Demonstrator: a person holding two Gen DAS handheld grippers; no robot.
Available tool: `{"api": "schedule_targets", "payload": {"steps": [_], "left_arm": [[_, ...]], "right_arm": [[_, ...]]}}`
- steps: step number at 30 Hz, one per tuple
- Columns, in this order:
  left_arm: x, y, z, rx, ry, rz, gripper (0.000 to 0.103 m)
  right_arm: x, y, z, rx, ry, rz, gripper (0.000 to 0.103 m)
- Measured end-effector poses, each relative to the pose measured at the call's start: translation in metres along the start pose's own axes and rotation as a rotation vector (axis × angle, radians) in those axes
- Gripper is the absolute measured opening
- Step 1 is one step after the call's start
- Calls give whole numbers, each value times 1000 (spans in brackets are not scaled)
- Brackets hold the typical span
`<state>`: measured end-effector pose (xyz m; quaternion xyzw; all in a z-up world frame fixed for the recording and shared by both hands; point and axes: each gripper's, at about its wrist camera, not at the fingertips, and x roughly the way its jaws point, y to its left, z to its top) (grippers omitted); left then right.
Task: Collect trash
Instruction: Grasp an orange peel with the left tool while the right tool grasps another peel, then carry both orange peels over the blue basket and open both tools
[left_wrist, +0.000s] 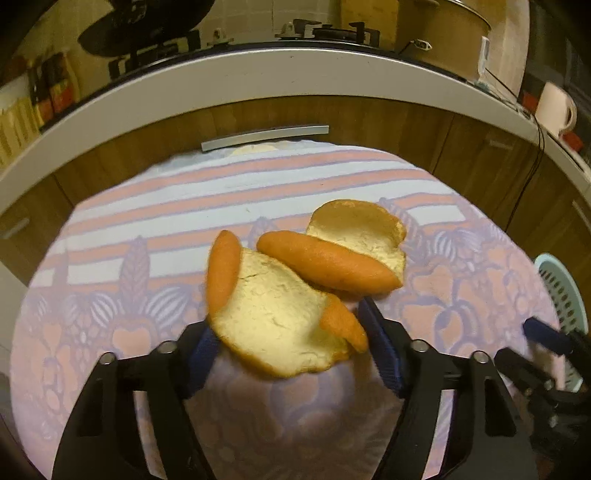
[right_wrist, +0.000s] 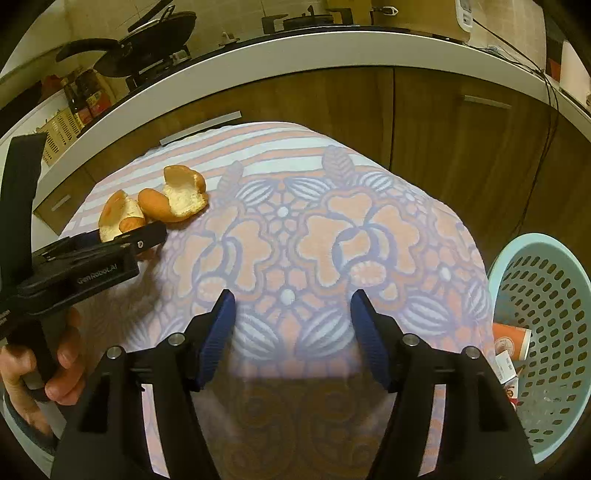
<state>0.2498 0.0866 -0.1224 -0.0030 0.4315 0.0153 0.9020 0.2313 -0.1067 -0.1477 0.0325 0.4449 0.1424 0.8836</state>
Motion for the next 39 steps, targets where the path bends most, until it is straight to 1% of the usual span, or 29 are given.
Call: {"api": "schedule_targets", "payload": {"steps": [1, 2, 3, 4, 6, 8, 11, 13, 17, 18, 20, 22, 25, 30, 33, 35, 36, 38, 39], "left_arm": [[-2, 2, -1, 6, -3, -10, 62], [-6, 4, -4, 11, -5, -29, 57], [-10, 7, -6, 15, -9, -44, 50], [-14, 10, -8, 19, -14, -60, 46], [-23, 16, -10, 24, -23, -102, 31], [-31, 25, -13, 11, -15, -148, 28], [-33, 40, -20, -34, -17, -195, 26], [-34, 52, -23, -94, -32, -227, 25], [-30, 70, -26, -179, -69, -231, 25], [-29, 76, -27, -211, -70, -249, 25], [-30, 86, -28, -260, -89, -245, 25], [-28, 94, -30, -302, -85, -256, 25], [-30, 98, -30, -326, -87, -254, 25], [-29, 94, -29, -316, -87, -236, 26], [-30, 94, -30, -315, -86, -233, 26], [-30, 93, -29, -317, -84, -234, 26], [-30, 94, -29, -318, -83, -235, 26], [-30, 93, -28, -317, -83, -235, 26], [-30, 93, -28, -314, -85, -236, 26]], "right_arm": [[0, -1, 0, 4, -1, 6, 62], [-1, -2, 0, 8, 0, 11, 62], [-2, -2, 0, 9, 2, 11, 62], [-3, -1, 0, 9, 6, 11, 62], [-3, 4, 2, -3, 14, 28, 62], [-1, 15, 9, -33, 28, 71, 62], [1, 35, 23, -90, 30, 88, 62], [5, 50, 34, -132, 27, 95, 62], [22, 76, 51, -226, 32, 99, 63], [26, 80, 53, -241, 36, 108, 67], [36, 86, 56, -262, 52, 118, 74], [48, 92, 57, -284, 71, 105, 74], [57, 96, 62, -294, 73, 95, 74], [73, 105, 75, -298, 77, 85, 74], [79, 116, 75, -344, 72, 73, 74], [81, 123, 73, -370, 63, 37, 74], [80, 125, 72, -378, 56, 26, 72], [76, 125, 71, -378, 33, 29, 60], [73, 124, 72, -369, 22, 37, 57]]}}
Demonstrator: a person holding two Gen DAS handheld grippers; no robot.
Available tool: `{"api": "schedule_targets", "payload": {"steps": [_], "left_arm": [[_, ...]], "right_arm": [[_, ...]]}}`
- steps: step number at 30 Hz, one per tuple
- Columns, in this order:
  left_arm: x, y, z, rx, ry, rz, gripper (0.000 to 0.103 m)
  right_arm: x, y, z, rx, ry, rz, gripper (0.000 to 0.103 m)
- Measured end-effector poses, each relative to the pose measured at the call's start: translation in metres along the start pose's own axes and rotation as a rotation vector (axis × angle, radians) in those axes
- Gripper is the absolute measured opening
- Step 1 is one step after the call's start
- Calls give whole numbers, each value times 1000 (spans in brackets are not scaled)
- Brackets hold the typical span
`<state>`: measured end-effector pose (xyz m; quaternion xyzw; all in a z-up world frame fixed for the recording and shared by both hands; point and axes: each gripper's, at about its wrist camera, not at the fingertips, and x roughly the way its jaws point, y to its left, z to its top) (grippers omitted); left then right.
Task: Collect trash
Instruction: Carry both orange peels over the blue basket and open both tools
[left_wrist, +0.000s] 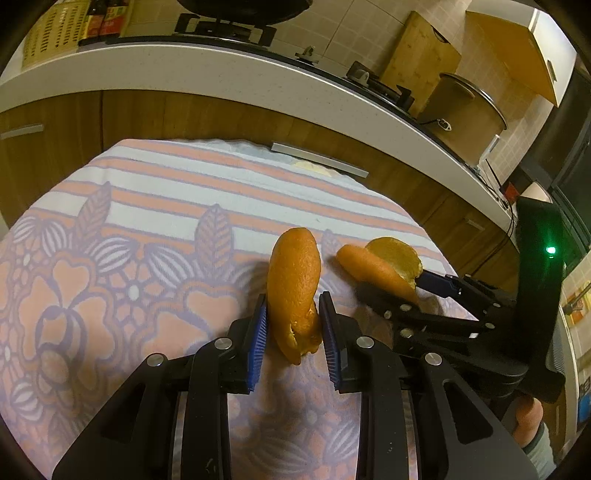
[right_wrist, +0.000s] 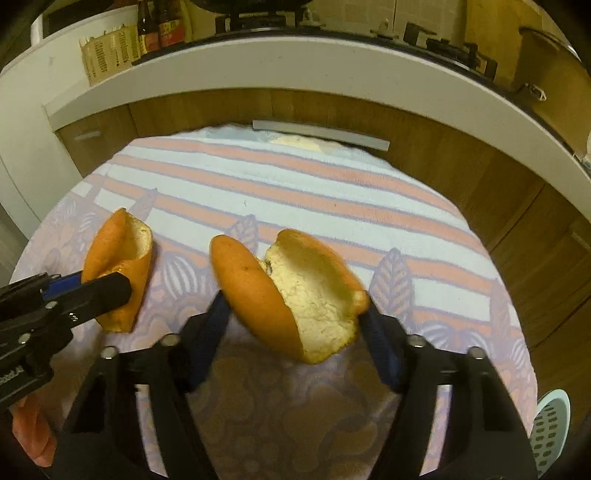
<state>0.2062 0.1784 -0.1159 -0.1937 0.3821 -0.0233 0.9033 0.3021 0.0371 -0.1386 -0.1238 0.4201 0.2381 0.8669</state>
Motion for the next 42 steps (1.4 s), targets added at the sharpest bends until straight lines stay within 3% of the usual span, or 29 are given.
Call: {"api": "schedule_targets", "payload": {"steps": [3, 5, 9, 16, 21, 28, 37, 42], "left_arm": [[-1, -2, -1, 9, -6, 1, 26], [-2, -3, -1, 13, -11, 1, 26], [-6, -4, 0, 20, -24, -3, 26], [-21, -23, -1, 61, -58, -47, 26], [-43, -59, -4, 134, -85, -94, 26], [-67, -109, -12, 191, -104, -176, 26], [-84, -181, -25, 284, -107, -294, 26], [-80, -228, -35, 341, -88, -349, 26]], "right_arm": [[-13, -10, -1, 53, -34, 39, 32], [-22, -18, -2, 112, -42, 97, 29], [-36, -12, -8, 108, -69, 56, 28], [-76, -15, -25, 151, -120, 58, 27], [-117, -27, -33, 203, -163, 81, 27], [-170, -42, -41, 244, -181, 9, 27], [-243, -92, -81, 377, -282, -1, 27], [-274, -119, -103, 427, -329, -72, 27]]}}
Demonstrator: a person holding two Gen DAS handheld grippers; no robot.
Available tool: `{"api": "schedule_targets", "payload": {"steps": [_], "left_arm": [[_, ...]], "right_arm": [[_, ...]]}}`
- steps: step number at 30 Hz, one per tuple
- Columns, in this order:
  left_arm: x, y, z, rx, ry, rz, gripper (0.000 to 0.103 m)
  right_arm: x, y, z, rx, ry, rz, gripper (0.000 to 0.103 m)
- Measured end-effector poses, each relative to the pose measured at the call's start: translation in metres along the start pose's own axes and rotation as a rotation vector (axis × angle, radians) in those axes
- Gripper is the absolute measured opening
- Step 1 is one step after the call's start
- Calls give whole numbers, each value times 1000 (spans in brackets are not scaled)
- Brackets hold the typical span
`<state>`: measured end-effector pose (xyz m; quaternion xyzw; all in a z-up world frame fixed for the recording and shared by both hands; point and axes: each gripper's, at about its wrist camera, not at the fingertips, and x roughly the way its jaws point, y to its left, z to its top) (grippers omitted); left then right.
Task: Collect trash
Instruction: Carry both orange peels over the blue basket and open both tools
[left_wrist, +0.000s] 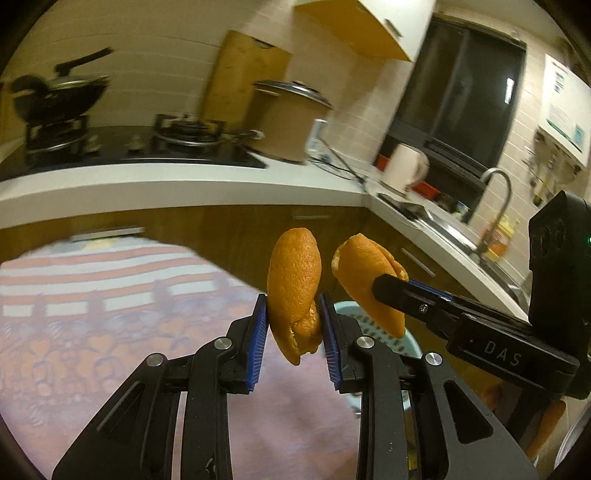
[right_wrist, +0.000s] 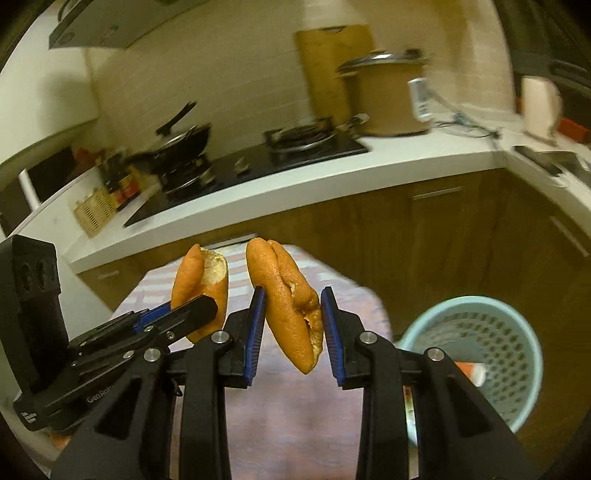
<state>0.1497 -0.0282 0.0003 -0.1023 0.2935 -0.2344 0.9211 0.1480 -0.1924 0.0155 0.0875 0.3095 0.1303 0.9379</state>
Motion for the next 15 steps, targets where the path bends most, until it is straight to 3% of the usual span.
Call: {"api": "schedule_targets", "payload": {"steps": [7, 15], "left_arm": [[33, -44, -2, 6, 68, -123, 26], [93, -97, -13, 61, 169, -175, 27]], "right_arm": [[-37, -60, -7, 74, -48, -87, 27], [-47, -127, -28, 169, -35, -200, 27]]}}
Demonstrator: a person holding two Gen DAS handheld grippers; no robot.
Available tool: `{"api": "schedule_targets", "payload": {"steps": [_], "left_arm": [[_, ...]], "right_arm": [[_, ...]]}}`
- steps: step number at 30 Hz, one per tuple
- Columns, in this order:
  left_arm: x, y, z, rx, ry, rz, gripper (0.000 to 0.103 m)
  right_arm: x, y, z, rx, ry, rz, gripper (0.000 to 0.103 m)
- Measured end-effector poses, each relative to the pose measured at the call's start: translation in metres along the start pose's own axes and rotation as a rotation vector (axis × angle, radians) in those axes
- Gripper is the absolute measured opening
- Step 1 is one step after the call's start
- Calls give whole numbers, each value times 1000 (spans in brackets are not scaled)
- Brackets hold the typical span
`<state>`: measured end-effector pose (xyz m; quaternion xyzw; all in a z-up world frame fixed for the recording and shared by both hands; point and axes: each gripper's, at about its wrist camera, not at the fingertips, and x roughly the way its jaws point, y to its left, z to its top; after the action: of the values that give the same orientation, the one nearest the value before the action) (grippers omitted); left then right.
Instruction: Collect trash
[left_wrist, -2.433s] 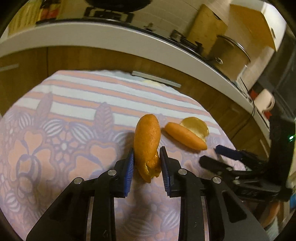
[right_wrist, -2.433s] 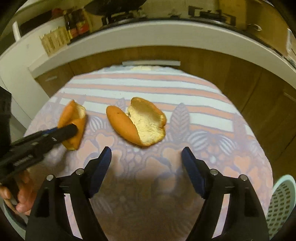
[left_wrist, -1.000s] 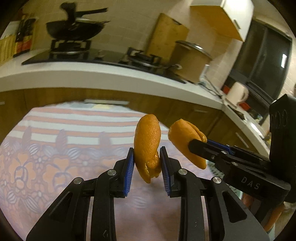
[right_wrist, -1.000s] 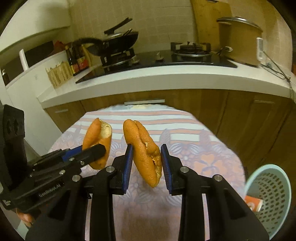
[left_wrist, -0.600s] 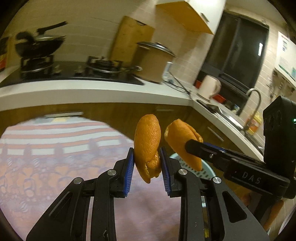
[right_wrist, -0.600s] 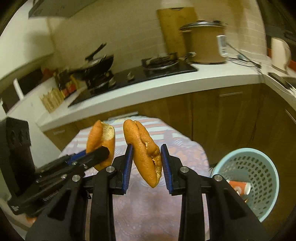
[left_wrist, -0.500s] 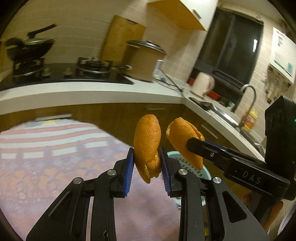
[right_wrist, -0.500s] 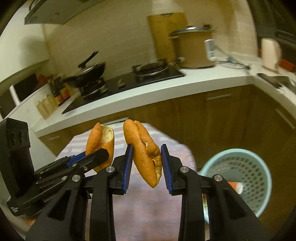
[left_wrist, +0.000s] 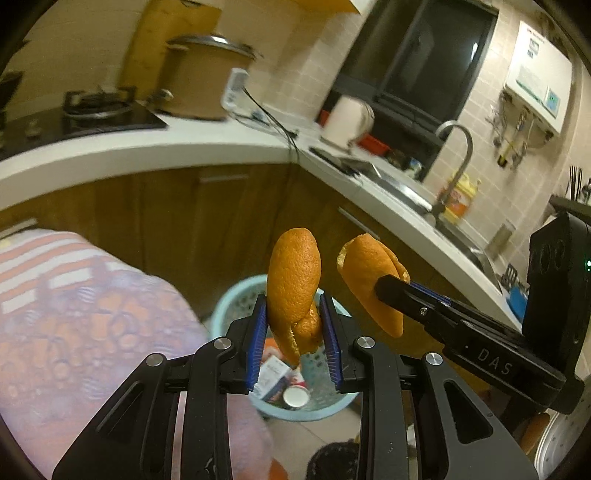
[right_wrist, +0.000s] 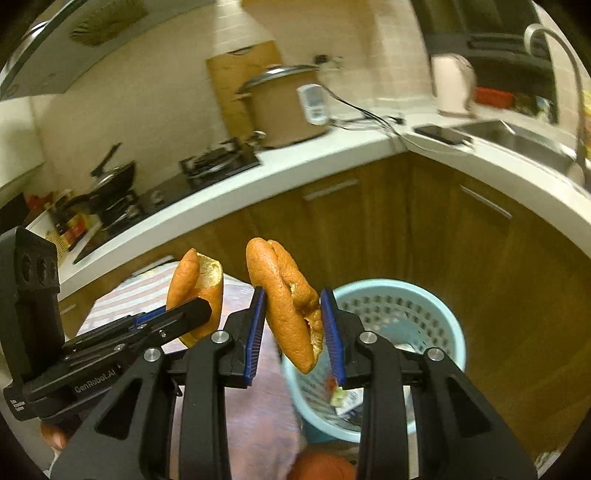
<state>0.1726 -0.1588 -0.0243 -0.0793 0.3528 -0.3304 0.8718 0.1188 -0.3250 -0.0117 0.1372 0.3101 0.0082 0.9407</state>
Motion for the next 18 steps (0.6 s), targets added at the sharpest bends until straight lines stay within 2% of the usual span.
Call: {"api": "schedule_targets", "payload": {"steps": [7, 13, 14, 15, 16, 17, 18], "left_arm": [[58, -16, -7, 30, 96, 2, 28], [84, -18, -13, 55, 130, 23, 33], [87, -16, -13, 55, 136, 21, 42], [89, -16, -13, 51, 139, 20, 59], [89, -14, -14, 43, 134, 23, 65], [90, -11, -15, 39, 123, 40, 69], [90, -8, -16, 41, 122, 52, 69]], "right_arm": [[25, -55, -19, 103, 84, -67, 27], [48, -83, -35, 166, 147, -117, 30], [52, -87, -37, 174, 155, -127, 32], [55, -90, -37, 181, 163, -133, 36], [59, -93, -39, 189, 171, -133, 41], [62, -97, -41, 197, 173, -135, 54], [64, -98, -41, 195, 170, -141, 58]]}}
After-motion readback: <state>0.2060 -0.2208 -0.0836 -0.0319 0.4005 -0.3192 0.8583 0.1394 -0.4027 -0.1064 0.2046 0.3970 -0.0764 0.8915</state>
